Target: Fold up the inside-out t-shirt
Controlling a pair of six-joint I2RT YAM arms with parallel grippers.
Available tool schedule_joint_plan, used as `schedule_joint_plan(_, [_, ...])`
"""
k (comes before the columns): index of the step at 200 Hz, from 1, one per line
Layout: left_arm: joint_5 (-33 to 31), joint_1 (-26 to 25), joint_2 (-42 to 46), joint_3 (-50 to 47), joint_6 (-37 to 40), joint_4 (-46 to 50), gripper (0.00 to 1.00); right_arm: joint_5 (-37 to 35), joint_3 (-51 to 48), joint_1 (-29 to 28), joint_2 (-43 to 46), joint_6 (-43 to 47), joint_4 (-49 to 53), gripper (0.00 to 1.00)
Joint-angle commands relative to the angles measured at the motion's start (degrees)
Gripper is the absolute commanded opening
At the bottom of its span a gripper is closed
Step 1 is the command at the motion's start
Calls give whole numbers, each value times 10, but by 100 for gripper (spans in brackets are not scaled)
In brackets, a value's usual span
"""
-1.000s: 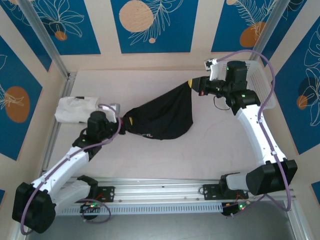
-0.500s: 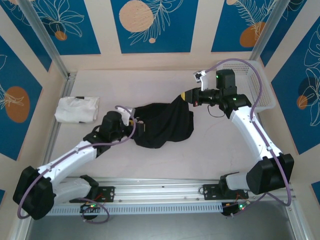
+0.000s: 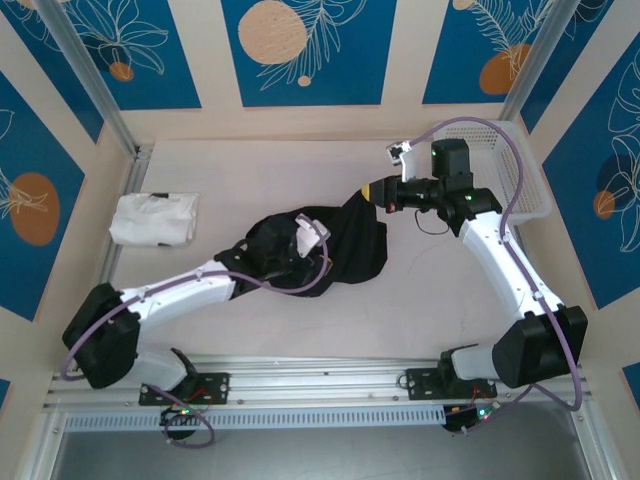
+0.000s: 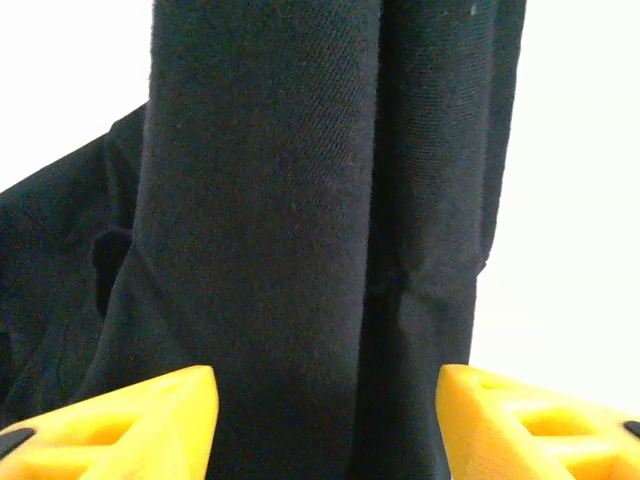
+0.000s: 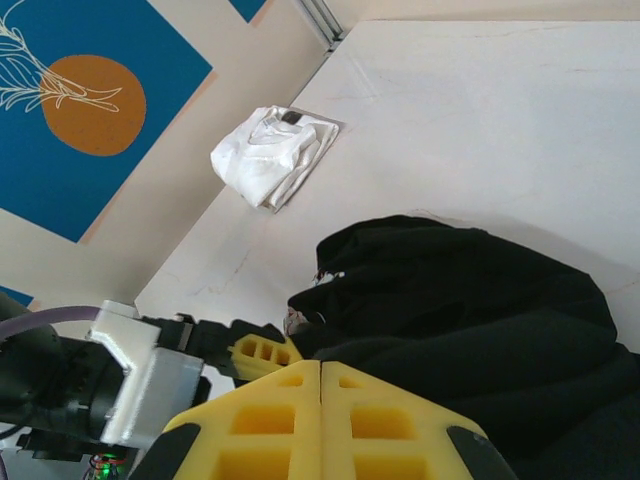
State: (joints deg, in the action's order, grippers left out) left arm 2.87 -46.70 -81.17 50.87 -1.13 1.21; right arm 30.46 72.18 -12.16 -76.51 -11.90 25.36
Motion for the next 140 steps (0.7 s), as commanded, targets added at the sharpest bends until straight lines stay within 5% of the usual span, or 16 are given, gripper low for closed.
schedule_joint_plan(1, [-47, -3, -24, 27, 6, -12, 55, 14, 2, -4, -3, 13, 9, 0])
schedule_joint_plan(47, [-62, -1, -65, 40, -6, -33, 42, 12, -5, -4, 3, 12, 12, 0])
schedule_joint_plan(76, [-36, 6, -70, 50, -36, -27, 11, -1, -4, -2, 4, 16, 16, 0])
schedule_joint_plan(84, [-8, 15, -60, 48, -62, -30, 0, -24, 2, -1, 3, 17, 24, 0])
schedule_joint_plan(119, [216, 79, 5, -3, -295, -188, 0, -195, 87, -11, -37, 31, 93, 0])
schedule_joint_plan(140, [246, 98, 33, -17, -378, -251, 0, -269, 111, -33, -69, 58, 121, 6])
